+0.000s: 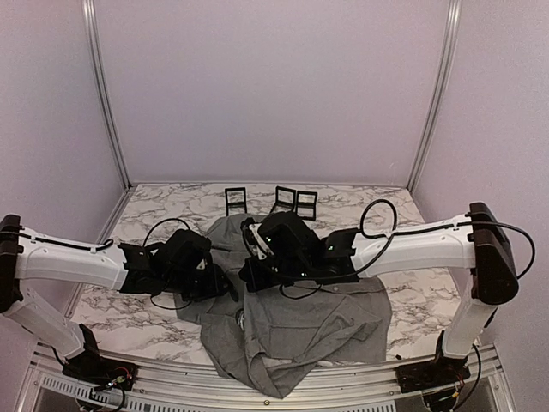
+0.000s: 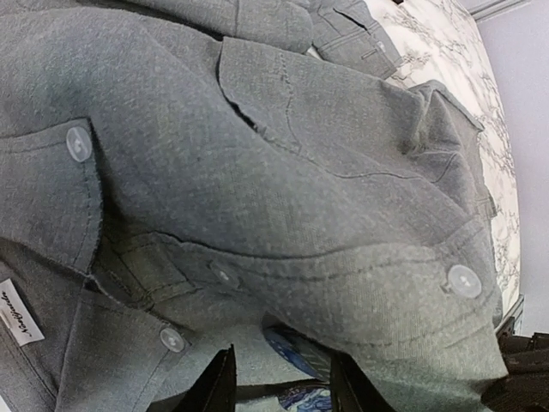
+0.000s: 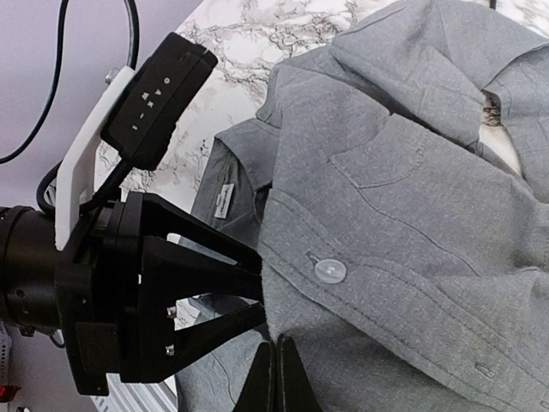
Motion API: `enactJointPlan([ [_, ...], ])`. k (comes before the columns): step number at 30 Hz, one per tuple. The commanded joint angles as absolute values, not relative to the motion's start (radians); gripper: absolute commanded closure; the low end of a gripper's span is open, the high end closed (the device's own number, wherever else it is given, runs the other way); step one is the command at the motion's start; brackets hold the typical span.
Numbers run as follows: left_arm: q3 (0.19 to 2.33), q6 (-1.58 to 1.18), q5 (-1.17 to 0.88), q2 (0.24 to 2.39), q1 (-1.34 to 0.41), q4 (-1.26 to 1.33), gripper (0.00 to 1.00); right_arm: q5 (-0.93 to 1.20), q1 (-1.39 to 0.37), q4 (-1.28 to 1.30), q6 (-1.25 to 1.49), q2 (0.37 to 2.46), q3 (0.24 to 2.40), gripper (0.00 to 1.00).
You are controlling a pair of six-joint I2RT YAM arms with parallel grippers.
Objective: Remove the brooch from the garment
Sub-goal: Pick up the brooch from the flattened clothing.
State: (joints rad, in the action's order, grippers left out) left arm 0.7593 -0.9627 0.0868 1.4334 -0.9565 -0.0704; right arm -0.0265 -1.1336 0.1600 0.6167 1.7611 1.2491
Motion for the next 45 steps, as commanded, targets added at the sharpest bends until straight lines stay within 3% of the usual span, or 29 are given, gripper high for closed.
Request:
enactJointPlan([
  [1,0.699,-1.022,0.096,1.398,-0.959,-0.045,0.63,-0.019,-1.164,0.13,0.608,1.795,1.285,1.0],
  [16,0.586,-1.141,0.077,1.308,-0.998,0.078,0.64,-0.026,-1.209,0.1,0.626,1.829,1.272,1.0],
  [30,0.566,-1.234,0.074,1.419,-1.01,0.224,0.63,-0.017,-1.218,0.091,0.64,1.79,1.219,1.0],
  [45,0.55,-1.238,0.084,1.436,-1.011,0.178,0.76,-0.018,-1.218,0.094,0.644,1.788,1.201,1.0],
])
